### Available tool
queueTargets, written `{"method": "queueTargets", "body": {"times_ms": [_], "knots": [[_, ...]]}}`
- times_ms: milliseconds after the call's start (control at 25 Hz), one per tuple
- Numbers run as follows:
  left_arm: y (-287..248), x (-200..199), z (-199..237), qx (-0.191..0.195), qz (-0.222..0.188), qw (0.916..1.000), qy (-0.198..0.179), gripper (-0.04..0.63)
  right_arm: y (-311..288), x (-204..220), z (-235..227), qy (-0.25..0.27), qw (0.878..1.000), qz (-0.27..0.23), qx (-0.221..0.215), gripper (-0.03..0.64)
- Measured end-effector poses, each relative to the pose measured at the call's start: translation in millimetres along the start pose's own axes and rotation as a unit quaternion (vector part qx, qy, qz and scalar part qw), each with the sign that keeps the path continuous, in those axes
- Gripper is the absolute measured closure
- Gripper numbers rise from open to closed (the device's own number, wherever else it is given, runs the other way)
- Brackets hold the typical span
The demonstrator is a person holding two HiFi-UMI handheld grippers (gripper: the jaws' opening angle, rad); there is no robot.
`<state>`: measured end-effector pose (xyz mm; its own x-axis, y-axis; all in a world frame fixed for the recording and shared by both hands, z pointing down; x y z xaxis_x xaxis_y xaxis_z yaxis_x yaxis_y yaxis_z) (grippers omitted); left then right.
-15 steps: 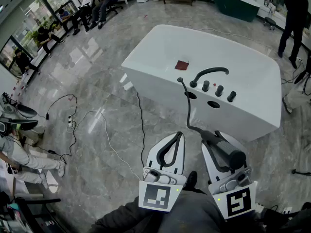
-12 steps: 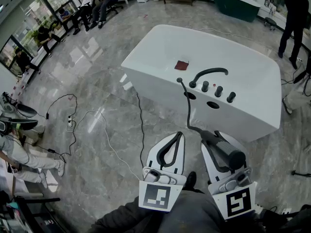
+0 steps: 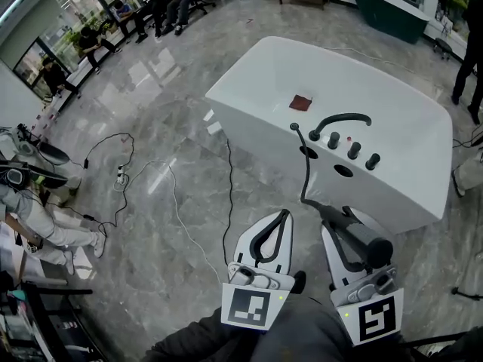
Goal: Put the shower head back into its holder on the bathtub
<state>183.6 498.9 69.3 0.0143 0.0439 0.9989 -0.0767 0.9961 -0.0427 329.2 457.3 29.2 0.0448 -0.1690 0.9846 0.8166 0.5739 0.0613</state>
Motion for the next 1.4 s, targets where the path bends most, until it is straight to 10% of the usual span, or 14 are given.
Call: {"method": "queueTargets", "body": {"times_ms": [1400], "knots": [[-138.7, 5.2, 139.1, 0.043, -0.022, 0.9981, 0.039, 0.592, -176.0, 5.3, -34.4, 0.014, 0.998, 0.052, 0.027, 0.476]]}}
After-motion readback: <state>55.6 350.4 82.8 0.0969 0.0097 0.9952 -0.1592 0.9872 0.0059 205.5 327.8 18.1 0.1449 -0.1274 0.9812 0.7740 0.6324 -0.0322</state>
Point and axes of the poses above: the fingertips, and each gripper's own axes: y backward along the fingers, z to its left, x out of its underside, the point moved 8 cm from there along y, backward along the fingers, and after that the axes turned 1 degree about y, right-handed, at the moved point
